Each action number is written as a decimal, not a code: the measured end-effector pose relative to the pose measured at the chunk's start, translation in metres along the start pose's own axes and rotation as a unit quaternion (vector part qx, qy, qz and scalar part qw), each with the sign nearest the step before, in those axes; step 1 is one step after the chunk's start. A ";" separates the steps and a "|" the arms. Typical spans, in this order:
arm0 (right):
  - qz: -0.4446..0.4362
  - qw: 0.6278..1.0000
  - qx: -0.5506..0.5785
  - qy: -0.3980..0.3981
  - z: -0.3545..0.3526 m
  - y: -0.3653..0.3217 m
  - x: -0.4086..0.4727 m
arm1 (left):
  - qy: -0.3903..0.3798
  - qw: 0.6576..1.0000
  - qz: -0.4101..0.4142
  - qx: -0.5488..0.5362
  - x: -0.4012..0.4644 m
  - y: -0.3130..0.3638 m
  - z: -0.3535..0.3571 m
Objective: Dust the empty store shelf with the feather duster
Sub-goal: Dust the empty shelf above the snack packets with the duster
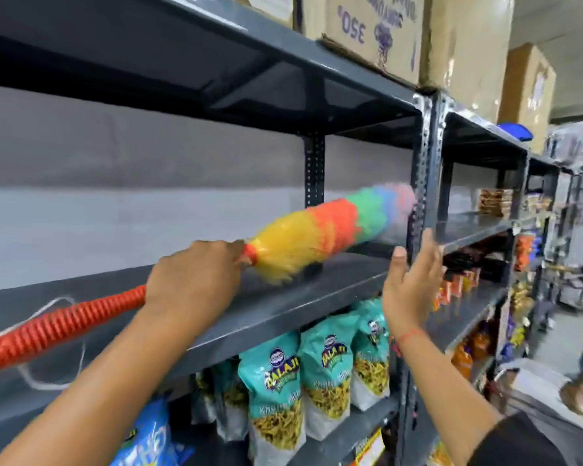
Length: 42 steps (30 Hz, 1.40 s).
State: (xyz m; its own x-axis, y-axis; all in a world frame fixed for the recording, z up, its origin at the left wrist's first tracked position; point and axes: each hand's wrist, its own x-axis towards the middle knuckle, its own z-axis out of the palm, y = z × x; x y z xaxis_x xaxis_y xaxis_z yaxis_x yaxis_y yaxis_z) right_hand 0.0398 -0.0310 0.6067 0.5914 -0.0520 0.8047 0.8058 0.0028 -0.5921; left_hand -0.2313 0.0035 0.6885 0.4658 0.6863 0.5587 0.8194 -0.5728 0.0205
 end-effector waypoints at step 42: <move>-0.110 0.978 0.050 -0.167 0.110 0.001 -0.028 | -0.024 0.984 -0.174 -0.037 0.051 -0.057 0.039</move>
State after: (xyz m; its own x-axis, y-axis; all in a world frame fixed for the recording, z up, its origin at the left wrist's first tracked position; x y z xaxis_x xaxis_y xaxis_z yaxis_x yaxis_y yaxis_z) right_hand 0.0268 0.0801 0.5883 0.3659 0.2672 0.8915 0.9035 0.1277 -0.4091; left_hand -0.2414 0.0892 0.6836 0.1787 0.8659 0.4671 0.9059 -0.3301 0.2652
